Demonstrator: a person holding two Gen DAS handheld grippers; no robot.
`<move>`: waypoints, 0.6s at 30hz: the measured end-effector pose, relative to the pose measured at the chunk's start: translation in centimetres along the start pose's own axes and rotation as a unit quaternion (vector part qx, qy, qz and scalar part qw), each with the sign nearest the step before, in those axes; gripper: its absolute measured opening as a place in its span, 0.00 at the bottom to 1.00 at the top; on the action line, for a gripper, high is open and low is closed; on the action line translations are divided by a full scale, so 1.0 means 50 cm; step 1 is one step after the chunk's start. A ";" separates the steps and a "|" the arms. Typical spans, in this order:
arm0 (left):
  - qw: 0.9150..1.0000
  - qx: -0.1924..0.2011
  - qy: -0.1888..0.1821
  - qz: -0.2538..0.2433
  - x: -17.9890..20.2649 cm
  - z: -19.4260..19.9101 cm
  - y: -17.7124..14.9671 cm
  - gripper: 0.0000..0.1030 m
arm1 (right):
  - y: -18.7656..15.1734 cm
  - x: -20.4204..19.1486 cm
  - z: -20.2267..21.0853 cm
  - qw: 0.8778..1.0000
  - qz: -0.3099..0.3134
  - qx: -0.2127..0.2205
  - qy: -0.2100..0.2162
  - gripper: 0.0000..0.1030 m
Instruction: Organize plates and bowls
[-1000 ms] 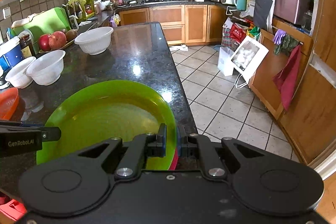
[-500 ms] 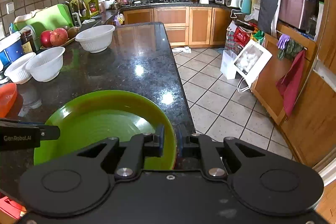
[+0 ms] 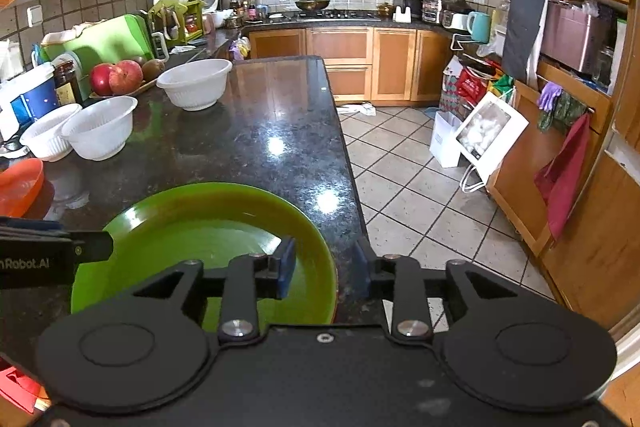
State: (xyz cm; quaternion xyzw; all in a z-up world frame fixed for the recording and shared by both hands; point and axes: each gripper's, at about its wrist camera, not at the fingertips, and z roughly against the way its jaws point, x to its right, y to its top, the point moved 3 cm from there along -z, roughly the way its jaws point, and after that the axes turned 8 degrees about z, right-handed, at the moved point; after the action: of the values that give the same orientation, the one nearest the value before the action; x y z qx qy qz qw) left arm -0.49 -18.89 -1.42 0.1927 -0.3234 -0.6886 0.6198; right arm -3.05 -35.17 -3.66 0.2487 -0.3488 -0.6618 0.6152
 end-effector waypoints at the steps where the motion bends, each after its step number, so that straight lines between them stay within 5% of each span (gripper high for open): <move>1: 1.000 0.003 0.002 0.002 -0.001 0.002 -0.001 0.60 | 0.000 0.000 0.000 1.000 0.000 0.001 0.005 0.38; 18: 0.993 0.041 0.075 0.087 -0.091 0.045 -0.012 0.66 | 0.013 -0.022 0.015 0.996 -0.005 0.055 0.069 0.57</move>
State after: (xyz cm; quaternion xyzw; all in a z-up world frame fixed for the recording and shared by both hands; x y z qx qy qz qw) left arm -1.71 -13.94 -0.83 0.2407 -0.3197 -0.6018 0.6911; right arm -3.09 -33.96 -2.80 0.3292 -0.3403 -0.6255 0.6202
